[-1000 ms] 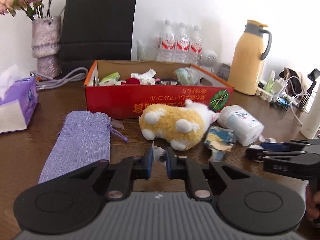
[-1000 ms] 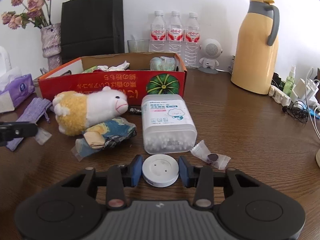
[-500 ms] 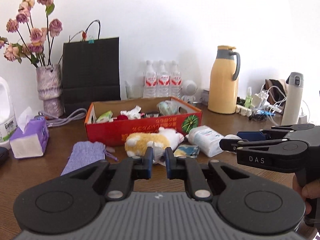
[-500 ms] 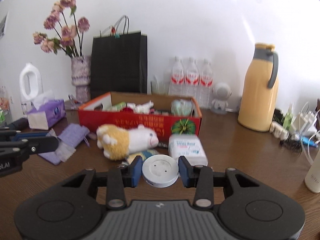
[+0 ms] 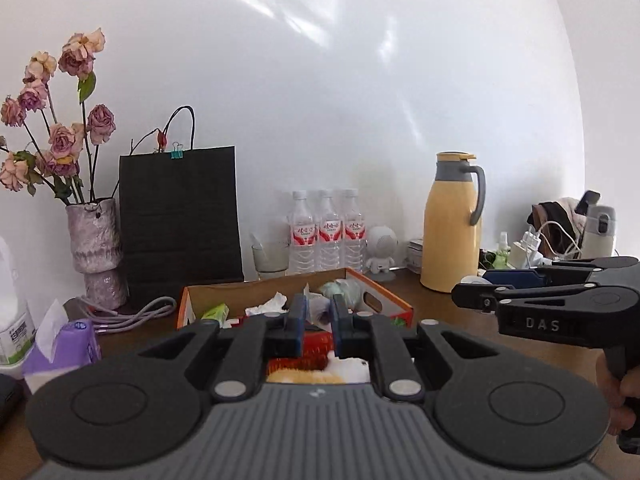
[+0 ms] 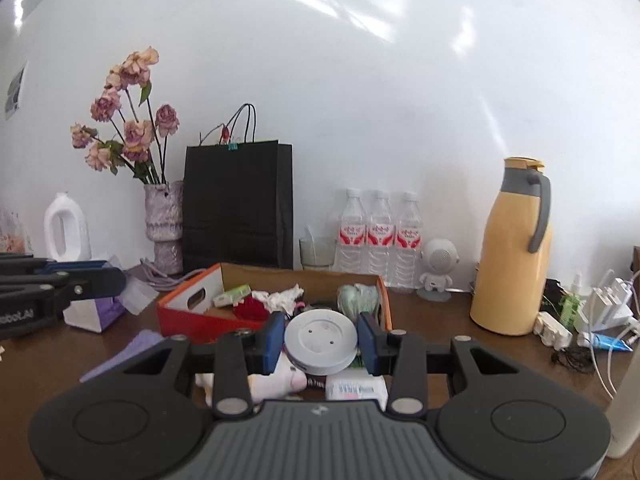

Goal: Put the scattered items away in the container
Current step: 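Carry the cap and wrapper into the box and open both tools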

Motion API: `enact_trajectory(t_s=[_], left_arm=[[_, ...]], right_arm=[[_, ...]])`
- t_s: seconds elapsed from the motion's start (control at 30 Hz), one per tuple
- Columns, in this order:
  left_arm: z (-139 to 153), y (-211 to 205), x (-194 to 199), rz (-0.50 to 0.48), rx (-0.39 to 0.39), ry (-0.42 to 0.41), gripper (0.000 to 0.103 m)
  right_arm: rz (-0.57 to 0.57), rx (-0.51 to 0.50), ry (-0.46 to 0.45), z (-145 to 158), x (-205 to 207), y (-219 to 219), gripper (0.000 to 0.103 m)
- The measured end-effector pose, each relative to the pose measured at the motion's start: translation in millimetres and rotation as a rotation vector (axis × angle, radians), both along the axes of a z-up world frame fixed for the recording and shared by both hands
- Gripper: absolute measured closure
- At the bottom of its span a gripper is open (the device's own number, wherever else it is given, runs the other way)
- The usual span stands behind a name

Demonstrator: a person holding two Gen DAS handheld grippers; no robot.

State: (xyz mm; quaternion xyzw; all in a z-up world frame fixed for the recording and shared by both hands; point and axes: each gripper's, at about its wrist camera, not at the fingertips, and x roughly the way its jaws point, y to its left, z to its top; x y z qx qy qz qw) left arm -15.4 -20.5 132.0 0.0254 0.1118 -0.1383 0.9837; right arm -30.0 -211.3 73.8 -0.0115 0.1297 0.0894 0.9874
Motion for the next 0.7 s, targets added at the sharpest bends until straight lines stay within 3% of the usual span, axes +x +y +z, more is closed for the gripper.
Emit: enact_trajectory(t_s=[0.13, 0.2, 0.27, 0.33, 0.43, 0.5, 0.57, 0.7], left_arm=[[24.1, 1.5, 75.4, 0.042, -0.037, 0.02, 0.09], [36.3, 3.4, 119.2, 0.026, -0.076, 0.073, 0.09], [39.3, 4.1, 164.1, 0.02, -0.107, 0.142, 0.09], [27.9, -0.3, 211.3, -0.015, -0.086, 0.238, 0.089], [-14.2, -8.0, 277.1, -0.073, -0.041, 0.445, 0.089], [-42.6, -12.2, 307.0, -0.047, -0.004, 0.566, 0.089], [-61.9, -13.3, 327.6, -0.049, 0.002, 0.628, 0.089], [-84.5, -17.9, 354.0, -0.001, 0.066, 0.677, 0.089]], right_arm=[[0.071, 0.042, 0.003, 38.8, 64.5, -7.6, 0.065], [0.085, 0.029, 0.021, 56.1, 101.0, -6.9, 0.065], [0.102, -0.004, 0.099, 69.0, 148.7, -2.6, 0.065], [0.102, -0.057, 0.204, 69.2, 198.9, 4.1, 0.065], [0.101, -0.148, 0.383, 41.9, 270.3, 13.6, 0.065], [0.099, -0.151, 0.51, 16.9, 307.9, 14.1, 0.065], [0.107, -0.17, 0.608, -11.6, 334.7, 18.6, 0.065], [0.052, -0.305, 0.706, -54.7, 366.1, 29.8, 0.065]])
